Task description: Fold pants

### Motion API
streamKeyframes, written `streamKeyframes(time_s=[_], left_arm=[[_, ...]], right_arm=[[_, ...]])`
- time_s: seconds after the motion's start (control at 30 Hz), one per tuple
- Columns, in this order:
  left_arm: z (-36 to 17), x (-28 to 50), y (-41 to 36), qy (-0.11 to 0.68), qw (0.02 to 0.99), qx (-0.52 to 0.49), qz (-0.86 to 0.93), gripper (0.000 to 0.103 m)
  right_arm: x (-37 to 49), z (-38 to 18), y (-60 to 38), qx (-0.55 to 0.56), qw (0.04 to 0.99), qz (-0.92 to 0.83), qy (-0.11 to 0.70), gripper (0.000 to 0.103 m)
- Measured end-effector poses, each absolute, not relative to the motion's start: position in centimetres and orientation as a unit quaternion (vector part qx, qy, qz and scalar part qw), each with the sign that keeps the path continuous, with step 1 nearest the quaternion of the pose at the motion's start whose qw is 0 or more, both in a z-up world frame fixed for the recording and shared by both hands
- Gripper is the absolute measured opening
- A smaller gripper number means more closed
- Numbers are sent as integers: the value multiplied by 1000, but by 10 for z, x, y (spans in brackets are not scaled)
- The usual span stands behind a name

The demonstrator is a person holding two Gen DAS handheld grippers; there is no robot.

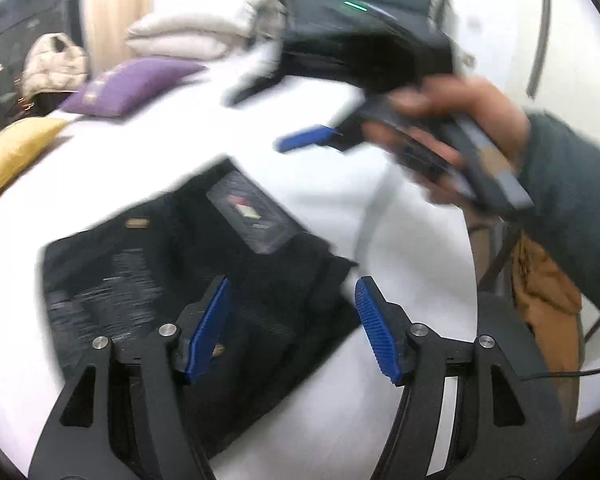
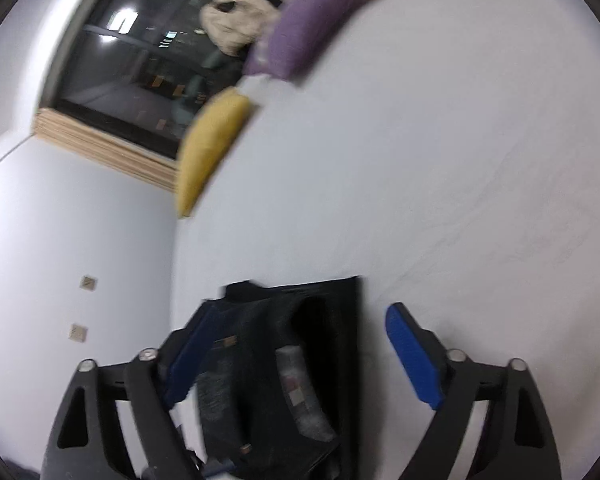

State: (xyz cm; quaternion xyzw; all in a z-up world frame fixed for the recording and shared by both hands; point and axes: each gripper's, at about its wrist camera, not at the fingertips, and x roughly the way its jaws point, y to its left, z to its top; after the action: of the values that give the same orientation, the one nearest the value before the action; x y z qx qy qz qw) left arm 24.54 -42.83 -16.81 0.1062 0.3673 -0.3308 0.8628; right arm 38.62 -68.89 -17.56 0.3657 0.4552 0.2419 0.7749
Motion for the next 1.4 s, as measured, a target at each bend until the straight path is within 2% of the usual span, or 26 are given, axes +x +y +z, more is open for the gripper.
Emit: streamKeyframes(time_s=[0.13, 0.2, 0.27, 0.3, 0.33, 0.37, 0.43, 0.5, 0.53, 0.57, 0.63, 0.77, 0.87, 0.9, 0.97, 1.0, 1.03, 1.1, 1.13, 1.17, 1.3, 1.4], left_arm=[[-157, 268, -352, 366, 893, 31, -261, 63], [-166, 285, -328, 382, 894, 4, -234, 63], [-188, 311, -319, 416, 882, 17, -219, 63], [-212, 319, -320, 450, 865, 31, -218, 63], [-223, 323, -319, 464, 859, 32, -216, 63], [-234, 320, -317, 467, 858, 32, -212, 63], [-229, 314, -313, 458, 863, 26, -212, 63], [-216, 310, -306, 452, 866, 6, -212, 63], [-208, 308, -304, 440, 873, 0, -210, 63], [-196, 312, -299, 421, 884, -3, -204, 63], [-184, 322, -296, 409, 890, -7, -204, 63], [-170, 373, -309, 396, 895, 18, -204, 63], [-195, 405, -326, 448, 873, 19, -193, 63], [-208, 414, -326, 463, 866, 18, -187, 63], [-219, 420, -325, 458, 872, 32, -173, 64], [-217, 420, -323, 455, 873, 32, -174, 64], [-209, 417, -315, 453, 874, 15, -175, 64], [-194, 409, -299, 440, 882, -5, -167, 64], [-187, 404, -288, 431, 888, -13, -160, 65], [-182, 399, -275, 432, 889, -27, -149, 67], [-191, 381, -243, 472, 865, -76, -148, 70], [-219, 369, -233, 517, 836, -104, -154, 70]], right_arm=[[344, -167, -652, 366, 757, 317, 439, 68], [323, -181, -632, 361, 742, 342, 449, 68], [311, -214, -616, 347, 729, 315, 499, 68], [307, -241, -615, 345, 720, 288, 529, 62], [304, -256, -620, 354, 717, 277, 533, 35], [301, -265, -629, 370, 717, 261, 530, 0], [295, -268, -645, 406, 702, 244, 532, 0], [293, -248, -645, 366, 726, 240, 531, 6], [297, -234, -645, 349, 738, 233, 529, 25], [301, -222, -645, 348, 744, 236, 520, 51], [319, -193, -640, 351, 760, 266, 478, 63], [379, -171, -605, 333, 772, 301, 450, 73], [427, -206, -587, 332, 761, 276, 485, 73], [440, -227, -586, 329, 755, 244, 511, 70], [444, -245, -597, 354, 746, 230, 515, 47], [440, -241, -609, 370, 748, 226, 502, 47], [435, -235, -615, 372, 754, 222, 493, 48], [412, -214, -631, 357, 781, 211, 467, 70], [404, -208, -637, 351, 789, 201, 462, 84], [392, -203, -646, 345, 797, 192, 458, 88], [365, -208, -664, 343, 779, 199, 485, 87], [357, -237, -665, 342, 755, 186, 528, 87]])
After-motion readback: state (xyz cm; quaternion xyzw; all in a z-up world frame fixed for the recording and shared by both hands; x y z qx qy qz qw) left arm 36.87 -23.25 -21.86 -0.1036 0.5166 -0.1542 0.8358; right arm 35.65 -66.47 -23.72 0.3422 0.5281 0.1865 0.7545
